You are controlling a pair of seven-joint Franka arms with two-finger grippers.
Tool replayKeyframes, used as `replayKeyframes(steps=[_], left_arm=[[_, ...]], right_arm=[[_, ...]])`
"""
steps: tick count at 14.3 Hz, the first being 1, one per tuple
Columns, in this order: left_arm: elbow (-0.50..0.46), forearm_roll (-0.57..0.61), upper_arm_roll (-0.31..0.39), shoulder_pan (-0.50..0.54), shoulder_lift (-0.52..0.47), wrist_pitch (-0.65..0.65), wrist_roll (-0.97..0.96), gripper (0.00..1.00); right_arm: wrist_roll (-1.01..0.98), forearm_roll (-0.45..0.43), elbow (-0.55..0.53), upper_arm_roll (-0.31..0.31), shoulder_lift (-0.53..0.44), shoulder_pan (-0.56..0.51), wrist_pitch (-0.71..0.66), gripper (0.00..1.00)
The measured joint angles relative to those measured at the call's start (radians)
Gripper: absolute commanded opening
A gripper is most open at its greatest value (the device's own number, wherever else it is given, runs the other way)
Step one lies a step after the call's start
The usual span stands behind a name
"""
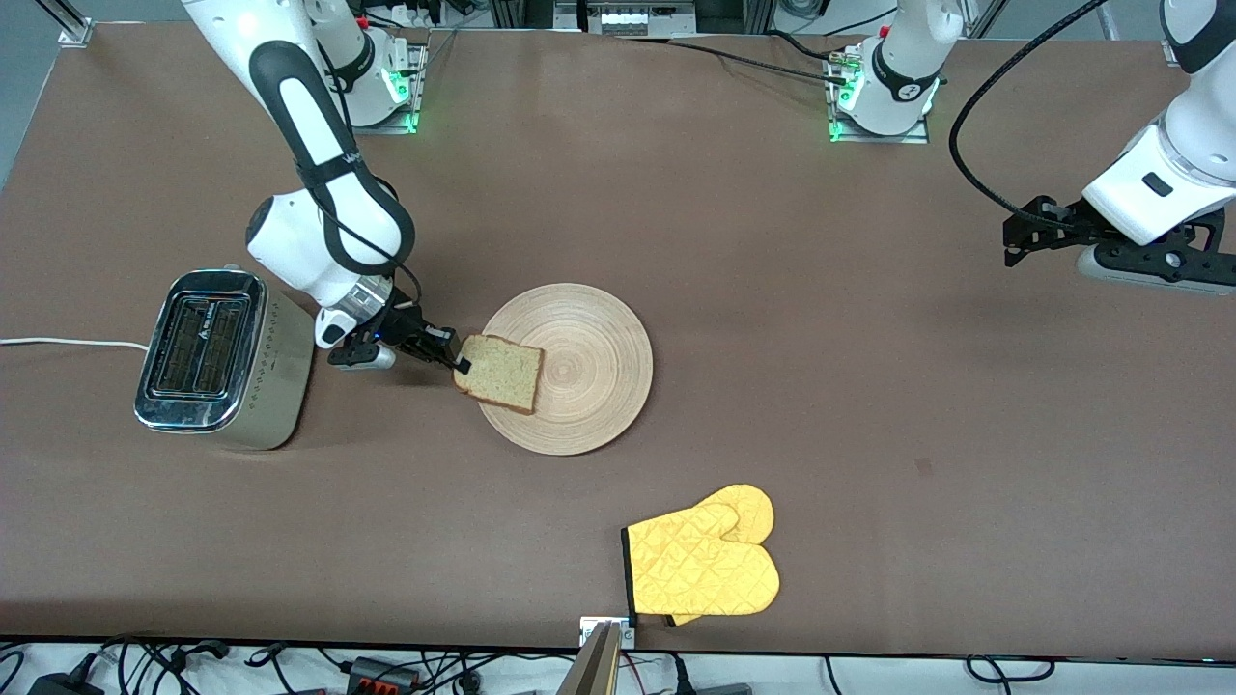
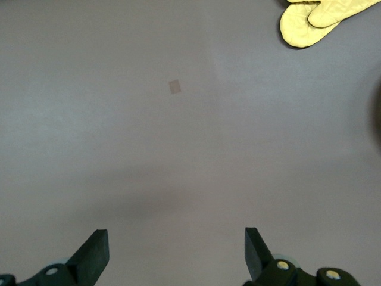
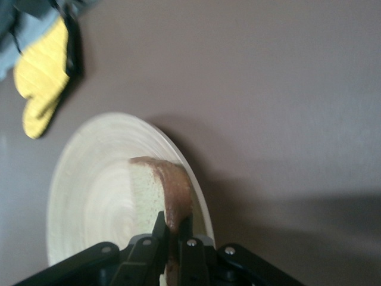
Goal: Move plate and put bread in toaster
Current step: 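Lift the bread with the right gripper over the toaster slot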
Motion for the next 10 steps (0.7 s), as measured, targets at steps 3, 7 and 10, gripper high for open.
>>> replayKeyframes(steps=[3, 7, 10], left_arm=[[0.011, 0.000, 0.000, -0.001, 0.001, 0.000, 0.000, 1.00], [0.025, 0.000, 0.000, -0.008, 0.005, 0.000, 0.000, 1.00], [0.033, 0.000, 0.000, -0.010, 0.009, 0.001, 0.000, 1.00]], right_arm=[[0.000, -0.056, 0.015, -0.049, -0.038, -0.027, -0.098, 0.00], [0.113, -0.244, 0.073, -0.104, -0.043, -0.043, -0.233, 0.00], [0.353, -0.550, 0.207, -0.164, -0.049, -0.042, -0.452, 0.00]])
